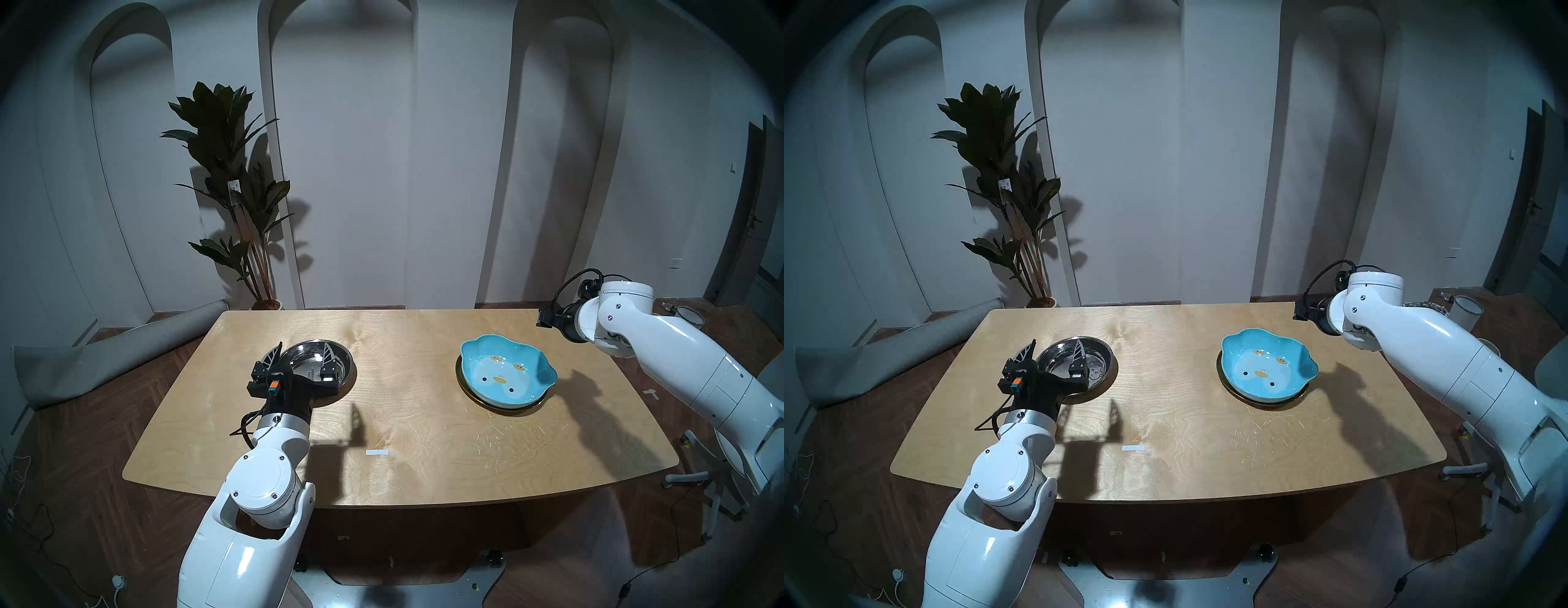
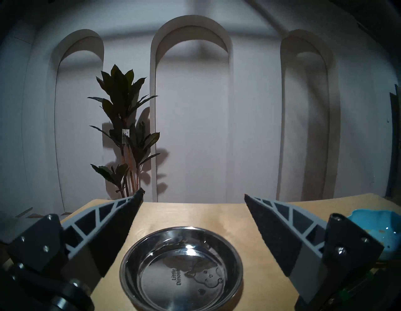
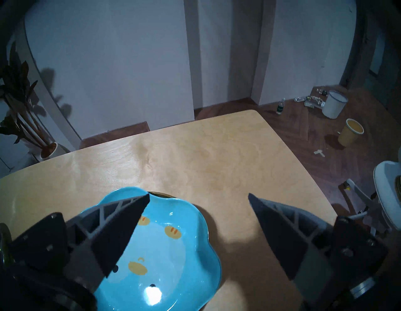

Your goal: Stack the plates into one stack

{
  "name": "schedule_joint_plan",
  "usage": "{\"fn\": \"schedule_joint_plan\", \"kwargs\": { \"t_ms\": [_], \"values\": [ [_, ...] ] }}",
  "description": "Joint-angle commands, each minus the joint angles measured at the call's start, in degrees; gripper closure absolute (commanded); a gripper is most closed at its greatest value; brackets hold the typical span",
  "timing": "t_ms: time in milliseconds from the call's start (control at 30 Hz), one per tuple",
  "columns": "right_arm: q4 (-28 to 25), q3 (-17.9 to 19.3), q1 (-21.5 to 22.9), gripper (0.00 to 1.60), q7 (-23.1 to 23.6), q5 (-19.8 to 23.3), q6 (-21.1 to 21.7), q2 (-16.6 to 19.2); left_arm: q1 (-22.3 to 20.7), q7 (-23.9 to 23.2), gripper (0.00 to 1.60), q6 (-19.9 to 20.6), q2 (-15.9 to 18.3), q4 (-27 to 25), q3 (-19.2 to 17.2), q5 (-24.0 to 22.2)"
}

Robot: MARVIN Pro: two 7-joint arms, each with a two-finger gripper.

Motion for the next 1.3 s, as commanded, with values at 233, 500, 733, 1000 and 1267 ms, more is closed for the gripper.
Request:
{"fn": "schedule_joint_plan", "kwargs": {
  "t_ms": [233, 500, 733, 1000, 1267],
  "values": [
    [-1.9, -1.7, -2.1, 0.0, 14.0, -13.0, -11.0, 6.8, -0.8, -1.1, 0.0, -0.7, -1.5, -4.9, 4.2, 0.4],
    [-4.8, -2.7, -7.4, 0.0, 19.9, -17.3, -18.2, 12.4, -2.7, -1.2, 0.0, -0.2, -2.5, -3.2, 6.5, 1.6],
    [-6.0, -1.9, -12.0, 0.0, 23.2, -17.5, -24.2, 16.4, -4.6, -0.6, 0.0, 0.4, -3.5, -1.2, 7.6, 3.0],
    [-7.4, -2.1, -15.9, 0.0, 26.3, -20.7, -31.2, 19.1, -5.5, 0.5, 0.0, 0.5, -4.1, -0.1, 8.1, 4.1],
    [-7.5, -3.5, -19.9, 0.0, 26.4, -25.0, -37.9, 22.0, -6.6, 1.4, 0.0, 0.3, -2.9, 2.4, 8.3, 6.8]
  ]
}}
